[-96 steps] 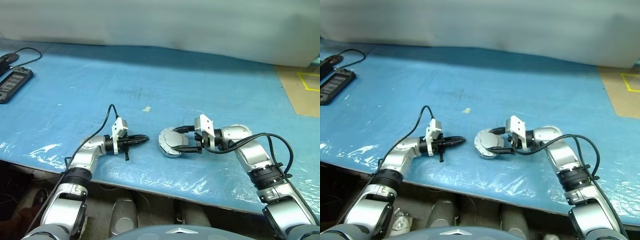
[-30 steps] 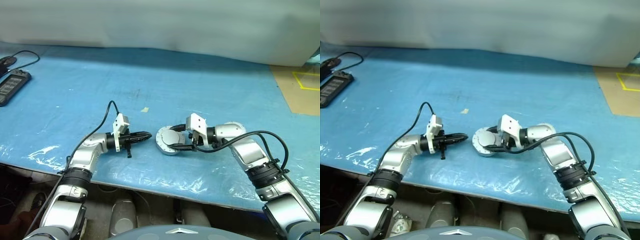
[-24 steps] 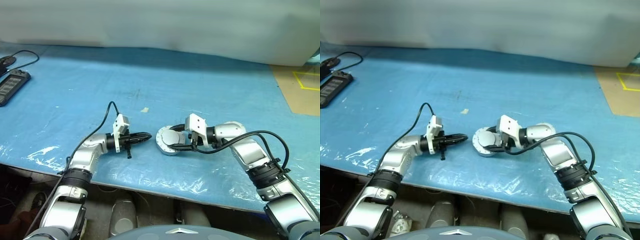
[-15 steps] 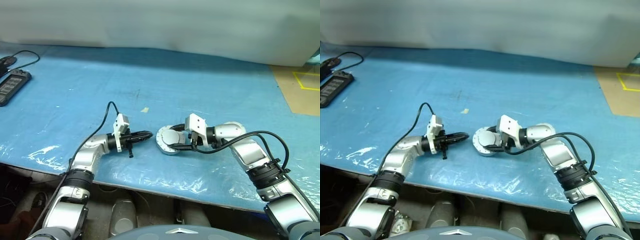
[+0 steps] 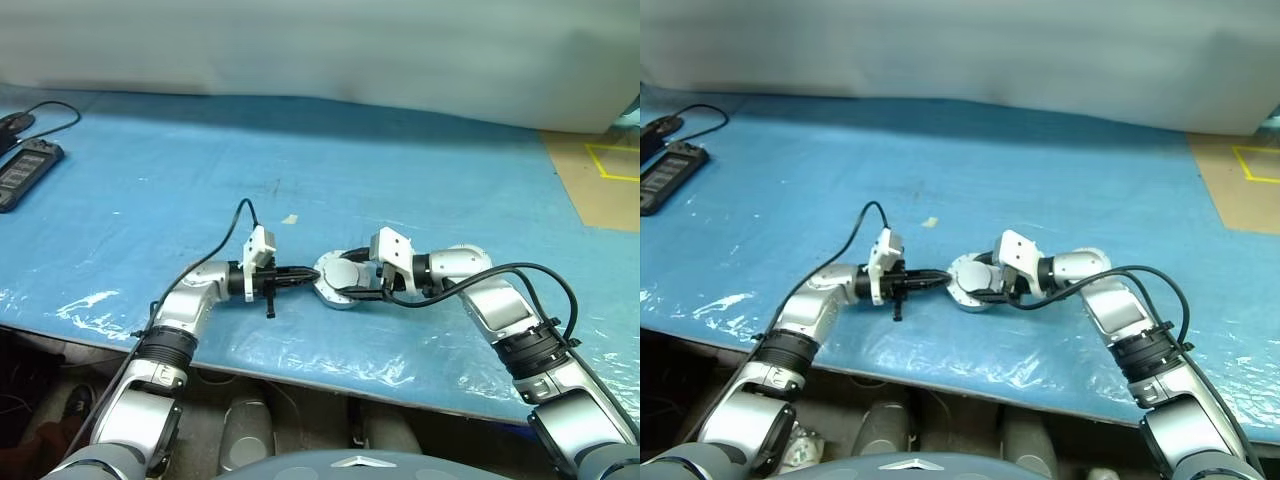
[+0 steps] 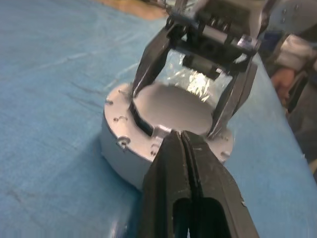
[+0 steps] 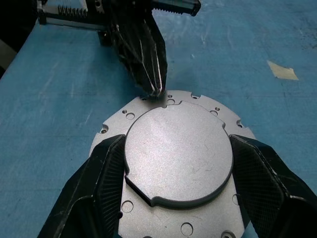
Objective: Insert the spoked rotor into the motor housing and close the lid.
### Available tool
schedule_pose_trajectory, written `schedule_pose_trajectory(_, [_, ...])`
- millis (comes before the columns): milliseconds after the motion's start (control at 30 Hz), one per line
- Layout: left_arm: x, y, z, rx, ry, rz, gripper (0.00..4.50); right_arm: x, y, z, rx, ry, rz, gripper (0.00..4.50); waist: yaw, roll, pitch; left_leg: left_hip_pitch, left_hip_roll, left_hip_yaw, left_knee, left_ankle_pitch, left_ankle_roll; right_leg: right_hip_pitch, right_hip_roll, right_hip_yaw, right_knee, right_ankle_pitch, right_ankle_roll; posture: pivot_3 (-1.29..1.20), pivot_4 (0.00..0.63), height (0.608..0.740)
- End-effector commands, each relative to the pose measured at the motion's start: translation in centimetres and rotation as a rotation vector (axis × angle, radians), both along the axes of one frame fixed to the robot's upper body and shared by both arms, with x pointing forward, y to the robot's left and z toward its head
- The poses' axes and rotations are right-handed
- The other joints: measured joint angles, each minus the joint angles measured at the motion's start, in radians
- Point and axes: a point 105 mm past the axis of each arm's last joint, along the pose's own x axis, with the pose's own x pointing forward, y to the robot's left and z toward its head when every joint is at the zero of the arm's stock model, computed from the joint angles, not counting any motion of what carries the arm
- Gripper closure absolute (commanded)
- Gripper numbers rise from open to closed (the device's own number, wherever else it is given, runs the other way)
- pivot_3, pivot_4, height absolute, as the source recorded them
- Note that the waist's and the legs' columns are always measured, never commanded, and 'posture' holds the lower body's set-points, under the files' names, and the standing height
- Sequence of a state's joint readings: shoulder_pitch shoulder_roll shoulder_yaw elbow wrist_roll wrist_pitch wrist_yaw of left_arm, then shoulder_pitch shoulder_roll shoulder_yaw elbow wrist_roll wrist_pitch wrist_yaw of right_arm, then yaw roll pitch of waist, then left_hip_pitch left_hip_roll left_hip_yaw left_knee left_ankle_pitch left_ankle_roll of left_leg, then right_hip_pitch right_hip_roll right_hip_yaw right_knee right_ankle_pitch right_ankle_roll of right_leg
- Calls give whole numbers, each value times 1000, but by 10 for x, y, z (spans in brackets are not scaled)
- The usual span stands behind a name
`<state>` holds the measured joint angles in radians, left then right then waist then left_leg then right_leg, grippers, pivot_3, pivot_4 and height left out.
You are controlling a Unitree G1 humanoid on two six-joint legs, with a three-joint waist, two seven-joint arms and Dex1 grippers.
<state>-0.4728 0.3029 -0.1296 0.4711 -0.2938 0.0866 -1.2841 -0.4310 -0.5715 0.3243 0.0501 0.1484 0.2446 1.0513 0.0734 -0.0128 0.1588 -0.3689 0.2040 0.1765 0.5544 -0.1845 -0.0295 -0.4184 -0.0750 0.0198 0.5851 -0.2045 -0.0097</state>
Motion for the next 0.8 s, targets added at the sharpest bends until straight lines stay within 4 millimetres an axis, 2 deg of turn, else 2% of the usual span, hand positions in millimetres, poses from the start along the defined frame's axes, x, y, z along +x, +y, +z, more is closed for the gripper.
schedule_pose_trajectory(33, [4, -7, 1, 30, -27, -5, 4446, 4, -30, -37, -127, 86, -148, 1554, 0, 0, 0, 0, 0, 0, 0, 0, 0, 1, 0, 0, 0, 0, 0, 0, 150, 740])
schedule_pose_trajectory(200, [1, -10, -12, 123, -32, -36, 4446, 4, -30, -35, -116, 84, -155, 1554, 1, 0, -1, 1, -1, 0, 0, 0, 0, 2, -2, 0, 0, 0, 0, 0, 150, 740])
schedule_pose_trajectory(400, [0, -12, -10, 110, -36, -38, 4446, -2, -31, -34, -111, 126, -122, 1554, 2, 0, -2, 1, -2, 0, 0, 0, 0, 2, -2, 0, 0, 0, 0, 0, 150, 740])
schedule_pose_trajectory(533, [-1, -12, -10, 112, -30, -41, 4500, -5, -29, -29, -76, 121, -109, 182, 9, 0, -2, 1, -2, 0, 0, 0, 0, 2, -2, 0, 0, 0, 0, 0, 150, 740])
schedule_pose_trajectory(567, [-1, -11, -10, 113, -29, -40, 4500, -4, -27, -24, -48, 111, -115, 23, 10, 0, -2, 1, -1, 0, 0, 0, 0, 2, -2, 0, -1, 0, 0, 0, 150, 740])
schedule_pose_trajectory(700, [-2, -9, -12, 115, -23, -36, 4500, -6, -24, -5, 55, 72, -132, 23, 15, 0, -2, 0, -2, 0, -4, 0, 0, 1, -2, 0, -3, 1, -3, 0, 150, 740])
schedule_pose_trajectory(800, [0, -6, -14, 115, -18, -18, 4500, -16, -23, 14, 197, 119, -136, 23, 20, 0, -2, -1, -2, 1, -8, 0, 0, 0, -1, 0, -6, 1, -4, 0, 150, 740])
